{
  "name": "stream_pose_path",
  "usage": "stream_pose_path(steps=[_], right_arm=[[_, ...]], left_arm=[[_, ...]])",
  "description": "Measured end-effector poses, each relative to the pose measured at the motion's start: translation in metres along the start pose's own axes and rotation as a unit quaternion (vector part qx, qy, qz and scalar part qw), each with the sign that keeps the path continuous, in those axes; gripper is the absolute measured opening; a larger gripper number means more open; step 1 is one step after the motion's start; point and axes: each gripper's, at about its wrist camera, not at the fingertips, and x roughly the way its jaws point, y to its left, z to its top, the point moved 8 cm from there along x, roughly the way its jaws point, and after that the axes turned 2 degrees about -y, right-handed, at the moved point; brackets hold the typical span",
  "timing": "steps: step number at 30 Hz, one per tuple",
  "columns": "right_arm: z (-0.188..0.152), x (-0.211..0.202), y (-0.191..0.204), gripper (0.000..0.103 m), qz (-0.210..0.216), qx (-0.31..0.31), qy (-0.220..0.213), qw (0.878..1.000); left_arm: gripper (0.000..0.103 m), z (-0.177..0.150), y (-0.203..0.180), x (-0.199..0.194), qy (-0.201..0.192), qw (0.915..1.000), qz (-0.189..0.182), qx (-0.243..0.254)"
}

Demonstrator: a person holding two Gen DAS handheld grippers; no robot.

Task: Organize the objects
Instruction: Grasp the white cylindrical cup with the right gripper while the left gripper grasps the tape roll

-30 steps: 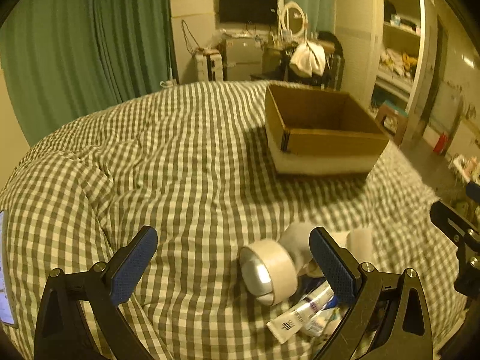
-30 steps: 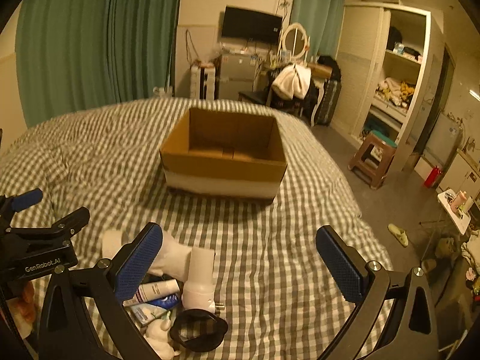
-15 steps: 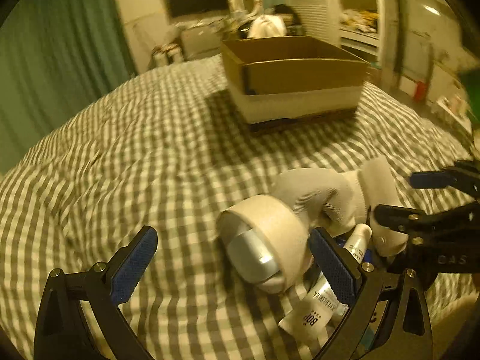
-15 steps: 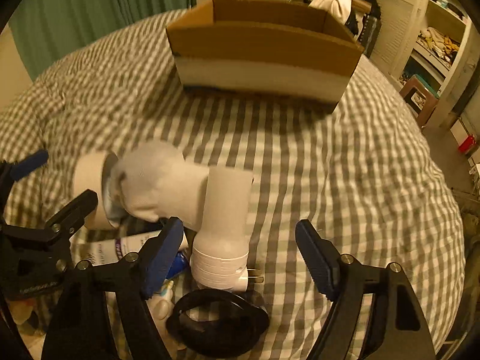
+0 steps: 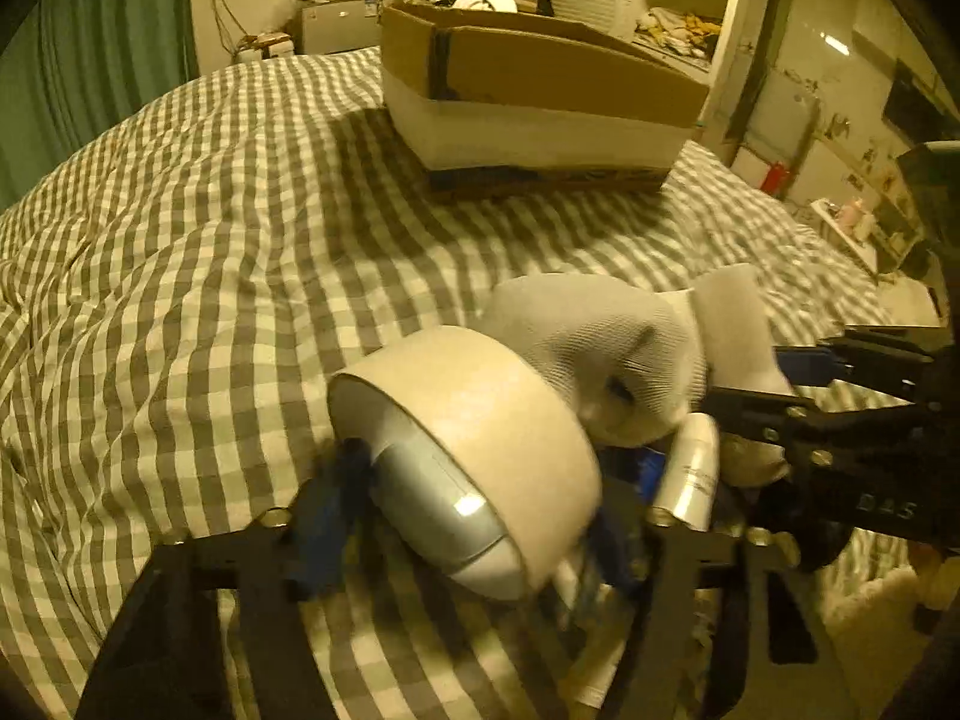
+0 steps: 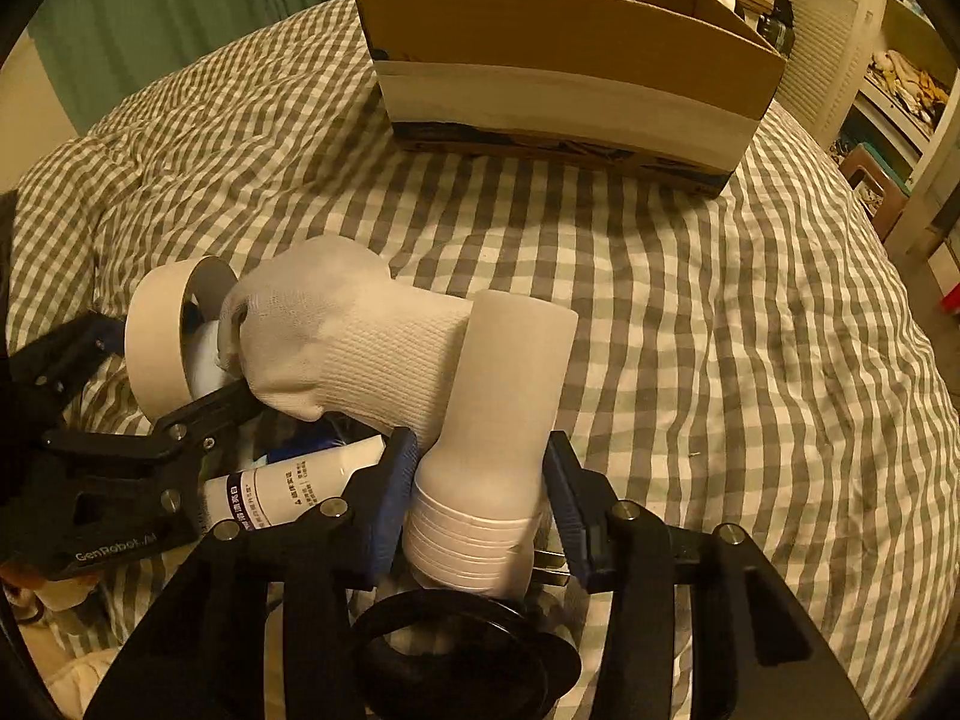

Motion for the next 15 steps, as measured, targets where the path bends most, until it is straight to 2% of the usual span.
stream_pose_path(steps=[4, 5, 10, 13, 15], right_arm=[[0.005, -0.007, -0.002, 0.043, -0.011, -0.003, -0.011, 1.000], [0.007, -0.011, -0.004, 0.043, -0.013, -0.002, -0.017, 1.000], [0.014, -0.027, -0.007, 0.043, -0.020, -0.003, -0.036, 0.999], [0.017, -0.036, -0.008, 0.043, -0.024, -0.006, -0.045, 0.999], [0.019, -0.043, -0.007, 0.043, -0.020, -0.006, -0.049, 0.999]], left_arm=[[0.040, 0.004, -0.009, -0.011, -0.010, 0.9993, 0.009, 0.033], [0.031, 0.005, -0.011, -0.015, -0.011, 0.9992, 0.008, 0.036], [0.027, 0.007, -0.012, -0.029, 0.009, 0.9993, -0.002, 0.035], [0.025, 0.012, -0.013, -0.041, 0.008, 0.9990, -0.012, 0.043], [0.011, 0.017, -0.014, -0.050, 0.002, 0.9987, -0.020, 0.046]])
